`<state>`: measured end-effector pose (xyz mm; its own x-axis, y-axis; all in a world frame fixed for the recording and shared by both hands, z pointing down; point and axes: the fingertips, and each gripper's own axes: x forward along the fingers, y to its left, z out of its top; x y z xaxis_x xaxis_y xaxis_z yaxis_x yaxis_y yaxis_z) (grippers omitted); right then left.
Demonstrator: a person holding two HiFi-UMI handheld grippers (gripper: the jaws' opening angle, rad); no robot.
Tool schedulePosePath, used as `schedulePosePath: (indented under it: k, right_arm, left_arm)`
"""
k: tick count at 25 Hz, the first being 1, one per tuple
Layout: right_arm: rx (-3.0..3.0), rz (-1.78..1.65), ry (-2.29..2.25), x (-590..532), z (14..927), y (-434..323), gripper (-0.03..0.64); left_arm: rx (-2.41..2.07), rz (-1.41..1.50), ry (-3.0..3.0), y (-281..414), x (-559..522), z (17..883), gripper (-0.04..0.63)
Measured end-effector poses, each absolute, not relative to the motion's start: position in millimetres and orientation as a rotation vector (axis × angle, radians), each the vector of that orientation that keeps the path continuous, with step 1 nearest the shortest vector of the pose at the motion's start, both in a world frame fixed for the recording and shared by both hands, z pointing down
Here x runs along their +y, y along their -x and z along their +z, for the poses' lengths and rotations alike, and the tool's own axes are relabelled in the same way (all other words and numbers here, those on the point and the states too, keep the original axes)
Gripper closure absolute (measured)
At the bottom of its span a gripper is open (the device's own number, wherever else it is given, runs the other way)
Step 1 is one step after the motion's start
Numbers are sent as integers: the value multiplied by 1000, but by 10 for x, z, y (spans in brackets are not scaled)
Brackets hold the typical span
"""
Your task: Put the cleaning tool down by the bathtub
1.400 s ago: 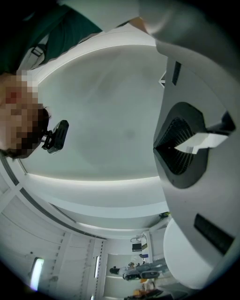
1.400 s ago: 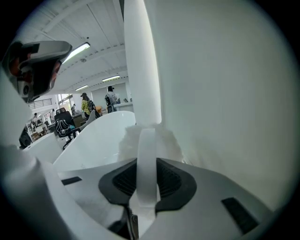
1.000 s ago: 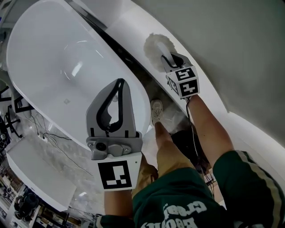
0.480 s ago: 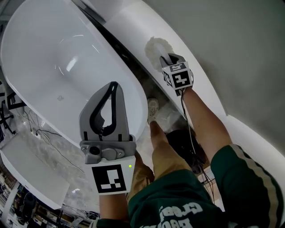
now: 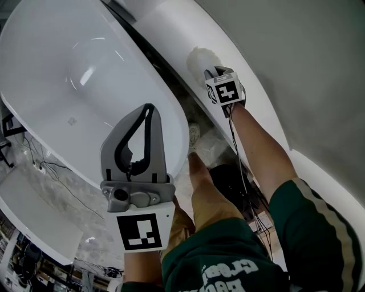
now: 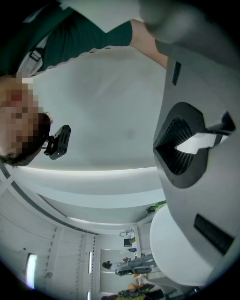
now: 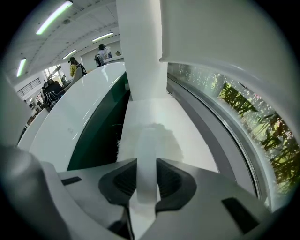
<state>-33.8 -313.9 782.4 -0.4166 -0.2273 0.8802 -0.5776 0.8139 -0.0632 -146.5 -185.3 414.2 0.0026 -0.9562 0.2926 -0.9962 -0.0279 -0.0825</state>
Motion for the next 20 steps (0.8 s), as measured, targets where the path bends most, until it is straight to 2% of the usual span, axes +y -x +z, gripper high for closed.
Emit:
schedulePosePath:
  k: [20]
  right_arm:
    - [-1920,454,-561,-3101,8151,228,523]
  left_arm:
    - [-2037,392,-2105,1448,-1842,4286,588]
